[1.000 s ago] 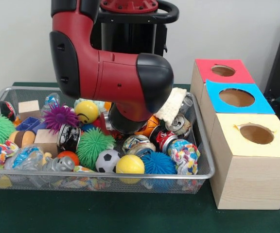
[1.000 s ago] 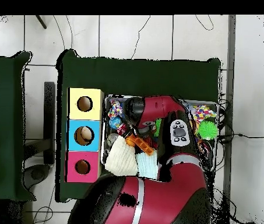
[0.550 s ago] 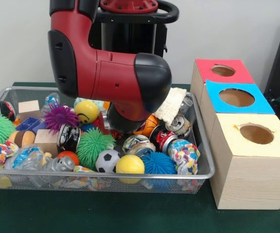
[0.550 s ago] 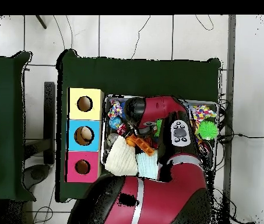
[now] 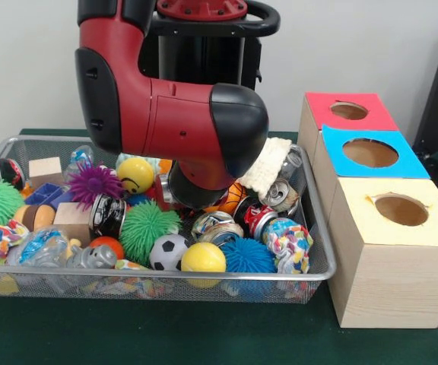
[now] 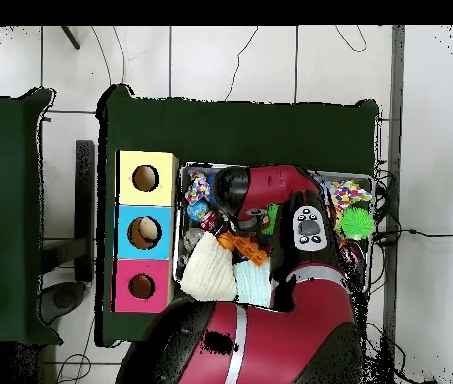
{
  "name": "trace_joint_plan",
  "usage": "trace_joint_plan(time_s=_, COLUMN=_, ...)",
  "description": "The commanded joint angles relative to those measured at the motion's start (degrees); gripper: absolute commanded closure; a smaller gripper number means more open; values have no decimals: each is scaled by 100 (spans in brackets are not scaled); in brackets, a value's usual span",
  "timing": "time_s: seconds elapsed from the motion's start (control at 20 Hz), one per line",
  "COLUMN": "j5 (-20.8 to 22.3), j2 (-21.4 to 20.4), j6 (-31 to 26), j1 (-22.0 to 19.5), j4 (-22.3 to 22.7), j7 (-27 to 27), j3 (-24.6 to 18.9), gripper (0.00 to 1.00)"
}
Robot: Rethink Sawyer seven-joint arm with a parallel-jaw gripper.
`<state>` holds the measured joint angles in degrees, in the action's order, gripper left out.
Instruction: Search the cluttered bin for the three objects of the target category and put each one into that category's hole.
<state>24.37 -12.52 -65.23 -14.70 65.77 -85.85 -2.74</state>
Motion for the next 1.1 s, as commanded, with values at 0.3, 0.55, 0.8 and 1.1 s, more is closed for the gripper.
trace_joint_plan(time_s=0.3, j5=-174, j2=199, j6=3, j1=46, j4=394, j7=-592, j3=-171, gripper=100)
trace_joint_plan(time_s=0.55, j5=-79, j2=-413, j6=1251, j1=-72, j4=1073, j7=-739, j3=-197, gripper=100)
trace_joint_plan(time_s=0.8, j5=-272, j2=-992, j6=1390, j1=-67, j4=1155, j7=-871, j3=-140, gripper=100)
trace_joint_plan(time_s=1.1, j5=-307, j2=-1015, j6=1331, j1=29, j4=992, j7=-1015, j3=23, gripper=100)
